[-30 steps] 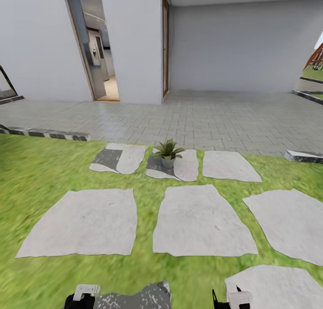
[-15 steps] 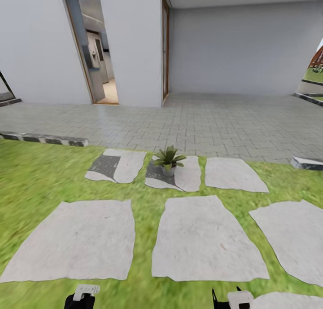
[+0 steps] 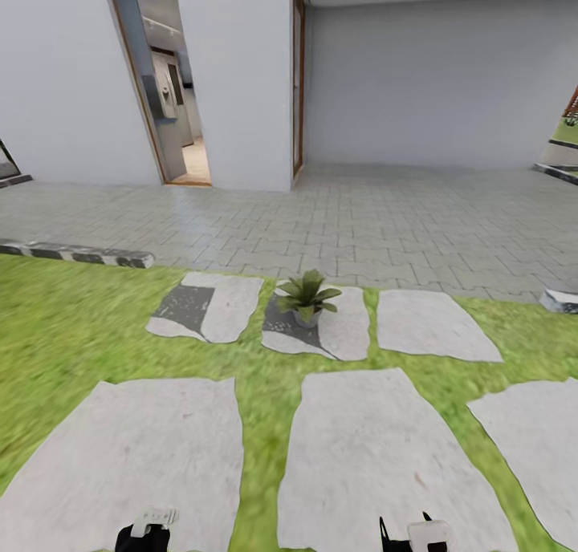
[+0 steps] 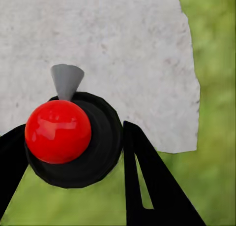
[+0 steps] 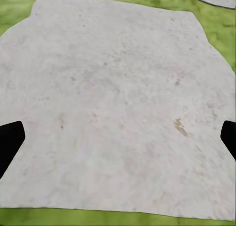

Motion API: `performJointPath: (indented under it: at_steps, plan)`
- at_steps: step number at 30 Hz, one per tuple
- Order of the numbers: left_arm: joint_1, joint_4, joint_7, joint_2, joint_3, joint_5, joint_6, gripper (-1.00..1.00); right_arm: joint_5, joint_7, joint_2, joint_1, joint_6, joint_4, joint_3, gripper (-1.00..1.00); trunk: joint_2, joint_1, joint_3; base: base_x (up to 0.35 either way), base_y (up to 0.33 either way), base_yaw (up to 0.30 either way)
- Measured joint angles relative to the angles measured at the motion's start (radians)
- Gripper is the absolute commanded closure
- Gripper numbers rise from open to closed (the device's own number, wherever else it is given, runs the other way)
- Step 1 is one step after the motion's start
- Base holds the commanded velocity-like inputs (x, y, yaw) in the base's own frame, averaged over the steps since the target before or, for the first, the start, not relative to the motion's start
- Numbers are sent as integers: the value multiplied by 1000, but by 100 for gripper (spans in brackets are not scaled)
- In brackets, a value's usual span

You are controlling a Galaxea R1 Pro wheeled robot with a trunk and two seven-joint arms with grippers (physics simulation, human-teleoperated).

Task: Pick up the pesticide atomizer in the garden and spray insectifuge to fully cover both potted plants in the garden.

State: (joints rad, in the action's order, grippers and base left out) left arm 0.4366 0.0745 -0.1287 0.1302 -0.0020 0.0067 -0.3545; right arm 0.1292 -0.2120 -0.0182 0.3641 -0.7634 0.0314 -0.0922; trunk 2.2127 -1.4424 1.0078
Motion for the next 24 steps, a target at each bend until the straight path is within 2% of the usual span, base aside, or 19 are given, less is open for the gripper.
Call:
performJointPath:
  at_steps: [24]
  plan:
    - [0,0,0,0,0,0,0,100,2,2,0,-1,0,0,-2,-100,0,0,0,341,88,0]
